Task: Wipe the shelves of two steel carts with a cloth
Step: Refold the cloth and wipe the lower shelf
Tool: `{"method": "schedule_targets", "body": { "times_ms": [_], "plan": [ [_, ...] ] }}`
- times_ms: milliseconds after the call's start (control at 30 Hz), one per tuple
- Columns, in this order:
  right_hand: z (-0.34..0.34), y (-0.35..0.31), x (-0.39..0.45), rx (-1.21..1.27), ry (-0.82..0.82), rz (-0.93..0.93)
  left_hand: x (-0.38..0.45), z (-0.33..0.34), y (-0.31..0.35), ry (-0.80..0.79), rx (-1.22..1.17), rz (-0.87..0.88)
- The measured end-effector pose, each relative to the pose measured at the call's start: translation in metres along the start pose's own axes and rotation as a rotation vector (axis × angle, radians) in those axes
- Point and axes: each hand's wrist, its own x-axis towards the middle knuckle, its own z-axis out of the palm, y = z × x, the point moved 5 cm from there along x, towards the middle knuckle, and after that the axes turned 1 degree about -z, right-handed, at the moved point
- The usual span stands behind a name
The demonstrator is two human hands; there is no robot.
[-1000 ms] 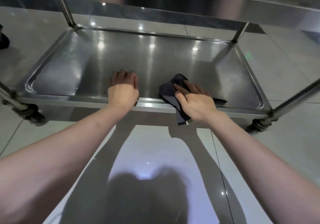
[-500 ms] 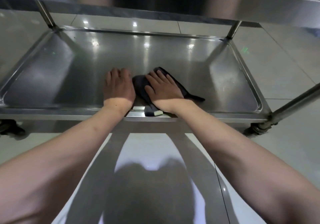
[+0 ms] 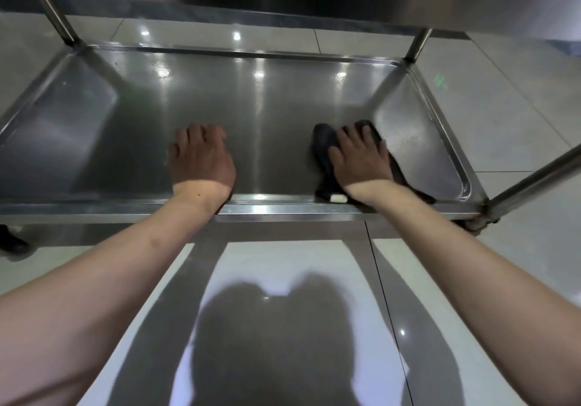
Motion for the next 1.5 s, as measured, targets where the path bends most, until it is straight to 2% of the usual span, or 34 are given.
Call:
{"method": "schedule_targets", "body": {
  "times_ms": [167, 267, 367, 467, 567, 667, 800, 967, 1067, 1233, 1400, 1500],
  "plan": [
    [0.021, -0.102, -0.011, 0.012, -0.062, -0.243, 0.000, 0.000, 0.001, -0.026, 0.028, -0.028],
    [0.015, -0.114, 0.032, 0.051, -0.058, -0.287, -0.001, -0.001, 0.000, -0.031, 0.037, -0.020],
    [0.003, -0.075, 0.077, 0.056, -0.004, -0.199, -0.002, -0.003, -0.001, -0.006, 0.035, -0.004],
    [-0.011, -0.003, 0.094, 0.059, 0.057, -0.031, -0.002, -0.002, -0.002, -0.002, 0.039, -0.006],
    [-0.018, 0.052, 0.077, 0.091, 0.046, 0.087, -0.002, 0.002, -0.002, -0.024, 0.050, -0.028],
    [-0.015, 0.055, 0.044, 0.108, 0.018, 0.116, -0.001, 0.003, 0.001, -0.036, 0.059, -0.019],
    [0.000, -0.004, 0.002, 0.004, 0.044, 0.032, -0.001, 0.003, 0.001, -0.055, 0.043, -0.046],
    [0.028, -0.128, -0.012, 0.013, -0.038, -0.175, 0.003, -0.003, -0.003, -0.007, -0.051, -0.104],
    [0.036, -0.164, -0.018, 0.063, -0.095, -0.252, 0.006, -0.006, -0.012, 0.030, -0.150, -0.157],
    [0.025, -0.123, -0.023, 0.056, -0.076, -0.247, 0.002, -0.009, -0.016, 0.057, -0.133, -0.131],
    [0.009, -0.044, -0.029, 0.020, -0.033, -0.045, 0.002, -0.008, -0.018, 0.024, -0.179, -0.200],
    [0.012, -0.050, -0.034, 0.008, -0.027, 0.026, 0.005, -0.007, -0.021, 0.022, -0.200, -0.249]
  ]
}}
